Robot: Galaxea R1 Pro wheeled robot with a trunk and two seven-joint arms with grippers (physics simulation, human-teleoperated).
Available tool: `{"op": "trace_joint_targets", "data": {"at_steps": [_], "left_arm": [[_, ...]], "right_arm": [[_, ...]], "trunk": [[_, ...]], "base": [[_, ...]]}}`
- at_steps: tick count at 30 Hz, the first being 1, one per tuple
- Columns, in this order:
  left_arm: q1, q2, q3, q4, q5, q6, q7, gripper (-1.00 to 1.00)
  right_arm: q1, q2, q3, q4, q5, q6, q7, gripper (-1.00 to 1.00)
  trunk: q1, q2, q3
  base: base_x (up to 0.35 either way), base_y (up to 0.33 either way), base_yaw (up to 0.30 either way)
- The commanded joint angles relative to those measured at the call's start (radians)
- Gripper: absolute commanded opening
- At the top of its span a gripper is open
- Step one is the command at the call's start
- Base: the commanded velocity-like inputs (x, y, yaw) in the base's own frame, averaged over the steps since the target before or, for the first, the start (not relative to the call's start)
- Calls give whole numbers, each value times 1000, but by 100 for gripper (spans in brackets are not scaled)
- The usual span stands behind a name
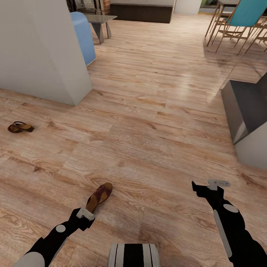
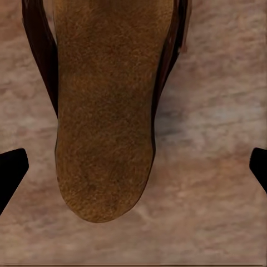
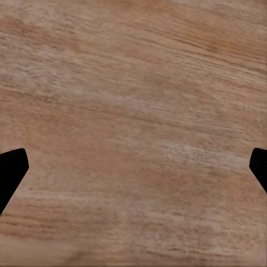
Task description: Pick up the two gym shoes and the two sandals from the corridor floor and place them onto the hallstand (shoe rack) in the corridor, making sure they are on the rack and not on the floor. Arrange them so the two gym shoes are next to each other and the two sandals are next to each other.
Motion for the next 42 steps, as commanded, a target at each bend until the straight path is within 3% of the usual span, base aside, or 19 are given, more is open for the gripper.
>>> {"op": "trace_joint_targets", "data": {"at_steps": [1, 4, 23, 30, 42], "left_arm": [[0, 1, -3, 0, -7, -5, 1, 100], [-1, 2, -2, 0, -7, -5, 2, 100], [-4, 0, 2, -1, -6, -5, 25, 100], [-9, 2, 3, -1, -4, -4, 27, 100], [-21, -1, 4, -29, -4, -2, 29, 100]], "right_arm": [[0, 0, 0, -1, 1, 6, 0, 100], [0, 0, 0, -1, 1, 6, 0, 100], [0, 0, 0, 0, -1, 6, 0, 100], [0, 0, 0, 0, -1, 6, 0, 100], [0, 0, 0, 0, -1, 6, 0, 100]], "trunk": [[0, -1, -5], [2, -1, -18], [2, -1, -37], [5, -3, -66], [5, -3, -70]], "base": [[0, 0, 0], [0, 0, 0], [0, 0, 0], [0, 0, 0], [0, 0, 0]]}}
